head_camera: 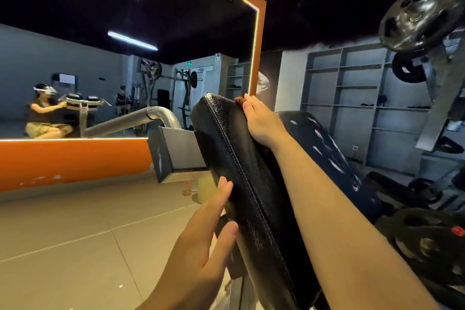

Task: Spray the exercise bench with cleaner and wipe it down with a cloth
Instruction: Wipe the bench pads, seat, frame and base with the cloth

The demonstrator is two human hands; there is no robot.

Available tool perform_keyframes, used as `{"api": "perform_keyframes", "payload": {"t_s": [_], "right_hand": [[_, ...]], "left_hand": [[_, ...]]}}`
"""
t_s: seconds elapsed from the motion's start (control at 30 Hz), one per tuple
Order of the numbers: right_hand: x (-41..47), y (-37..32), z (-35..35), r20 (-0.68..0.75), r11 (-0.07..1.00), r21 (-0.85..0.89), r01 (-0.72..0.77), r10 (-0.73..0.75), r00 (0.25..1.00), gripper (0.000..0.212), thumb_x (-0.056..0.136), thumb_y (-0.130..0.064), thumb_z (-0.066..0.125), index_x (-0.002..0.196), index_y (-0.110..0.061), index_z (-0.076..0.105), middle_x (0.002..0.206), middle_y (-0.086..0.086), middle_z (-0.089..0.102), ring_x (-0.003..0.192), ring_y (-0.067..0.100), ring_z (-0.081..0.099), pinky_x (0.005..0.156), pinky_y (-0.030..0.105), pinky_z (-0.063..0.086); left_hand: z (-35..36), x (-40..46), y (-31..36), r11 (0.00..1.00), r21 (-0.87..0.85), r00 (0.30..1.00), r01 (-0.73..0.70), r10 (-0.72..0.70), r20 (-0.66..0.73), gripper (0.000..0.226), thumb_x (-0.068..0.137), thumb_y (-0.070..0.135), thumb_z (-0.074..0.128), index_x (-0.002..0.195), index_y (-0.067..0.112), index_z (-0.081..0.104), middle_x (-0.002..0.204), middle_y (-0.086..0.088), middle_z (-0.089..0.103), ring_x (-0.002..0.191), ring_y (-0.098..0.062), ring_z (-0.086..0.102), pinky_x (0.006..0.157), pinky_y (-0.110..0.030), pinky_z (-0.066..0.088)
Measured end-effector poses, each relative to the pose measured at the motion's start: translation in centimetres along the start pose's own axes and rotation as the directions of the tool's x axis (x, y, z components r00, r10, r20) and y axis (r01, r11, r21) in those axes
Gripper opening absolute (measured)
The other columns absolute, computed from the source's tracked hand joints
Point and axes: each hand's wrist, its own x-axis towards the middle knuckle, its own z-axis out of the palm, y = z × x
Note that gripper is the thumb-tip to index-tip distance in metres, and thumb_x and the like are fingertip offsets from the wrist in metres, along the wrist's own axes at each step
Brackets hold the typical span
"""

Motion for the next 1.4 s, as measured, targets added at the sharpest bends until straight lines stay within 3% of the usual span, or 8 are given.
{"api": "perform_keyframes", "payload": {"t_s": [0.13,0.27,0.47,0.73,0.83,1.07,1.27,1.4], "right_hand": [[-4.3,-0.4,-0.5,0.023,0.998,0.059,0.032,-0.033,0.999,0.047,0.108,-0.034,0.021,0.154,-0.026,0.025,0.161,-0.003,0.024,0.148,0.020,0.020,0.122,0.043,0.011],[-10.5,-0.6,-1.4,0.037,0.988,0.103,0.112,-0.116,0.993,0.047,0.107,-0.032,0.027,0.154,-0.029,0.021,0.156,-0.018,0.021,0.142,-0.001,0.013,0.112,0.019,0.004],[-21.3,1.3,-1.4,0.050,0.987,0.156,0.047,-0.056,0.997,0.041,0.093,-0.044,0.029,0.134,-0.048,0.022,0.125,-0.042,0.032,0.121,-0.015,0.032,0.094,-0.009,0.020],[-23.6,-2.0,-4.9,0.014,0.960,0.244,0.141,-0.148,0.989,0.025,0.091,-0.045,0.031,0.111,-0.049,0.045,0.096,-0.029,0.057,0.095,-0.020,0.053,0.078,0.002,0.043],[-23.0,-3.7,-6.7,-0.019,0.943,0.265,0.203,-0.206,0.978,0.017,0.090,-0.046,0.037,0.099,-0.046,0.051,0.091,-0.021,0.063,0.090,-0.011,0.060,0.074,0.009,0.050],[-24.2,-1.9,-8.3,0.096,0.993,0.094,0.074,-0.083,0.992,0.015,0.090,-0.017,0.066,0.086,-0.031,0.066,0.077,-0.012,0.066,0.064,0.008,0.064,0.054,0.016,0.050],[-25.2,-1.9,-7.1,0.253,0.943,0.311,-0.121,0.040,0.967,0.047,0.092,-0.022,0.064,0.128,-0.044,0.043,0.121,-0.027,0.051,0.055,0.012,0.060,0.051,0.021,0.052],[-25.8,-2.5,-6.9,0.380,0.883,0.427,-0.195,0.020,0.925,0.032,0.089,-0.034,0.065,0.119,-0.041,0.055,0.108,-0.018,0.068,0.056,0.012,0.059,0.050,0.021,0.050]], "left_hand": [[-0.7,0.0,0.3,1.000,-0.027,0.999,0.017,-0.016,0.031,0.044,0.084,0.056,0.029,0.127,0.065,0.030,0.124,0.065,0.015,0.121,0.034,0.018,0.090,0.008,0.018],[-0.7,-0.1,0.6,1.000,-0.024,0.998,0.019,-0.017,0.065,0.040,0.086,0.056,0.027,0.124,0.067,0.030,0.120,0.066,0.018,0.118,0.036,0.018,0.089,0.009,0.018],[-2.5,-0.1,2.3,0.998,0.045,0.998,-0.032,0.029,0.058,0.029,0.097,0.045,0.043,0.124,0.054,0.036,0.135,0.033,0.035,0.127,0.006,0.037,0.110,-0.027,0.035],[-2.7,1.0,8.3,0.958,0.017,0.954,-0.287,0.284,0.093,0.033,0.082,0.045,0.061,0.114,0.036,0.058,0.111,0.023,0.059,0.110,0.000,0.055,0.092,-0.016,0.048],[-3.9,2.0,9.6,0.964,-0.140,0.974,-0.226,0.224,-0.027,0.010,0.079,0.027,0.075,0.084,0.031,0.067,0.080,0.014,0.066,0.083,-0.006,0.063,0.075,-0.025,0.055],[-6.5,2.8,11.2,0.972,-0.176,0.987,-0.157,0.157,-0.015,0.012,0.077,0.036,0.075,0.078,0.031,0.064,0.081,-0.001,0.064,0.077,-0.021,0.065,0.068,-0.036,0.058],[-6.1,1.7,12.0,0.979,-0.101,0.978,-0.178,0.188,0.095,0.009,0.078,0.036,0.070,0.083,0.031,0.064,0.082,0.008,0.063,0.079,-0.015,0.065,0.067,-0.026,0.056],[-5.4,1.0,12.5,0.964,-0.034,0.957,-0.265,0.267,0.111,0.014,0.075,0.044,0.068,0.083,0.033,0.066,0.080,0.013,0.064,0.082,-0.010,0.063,0.076,-0.040,0.057]]}}
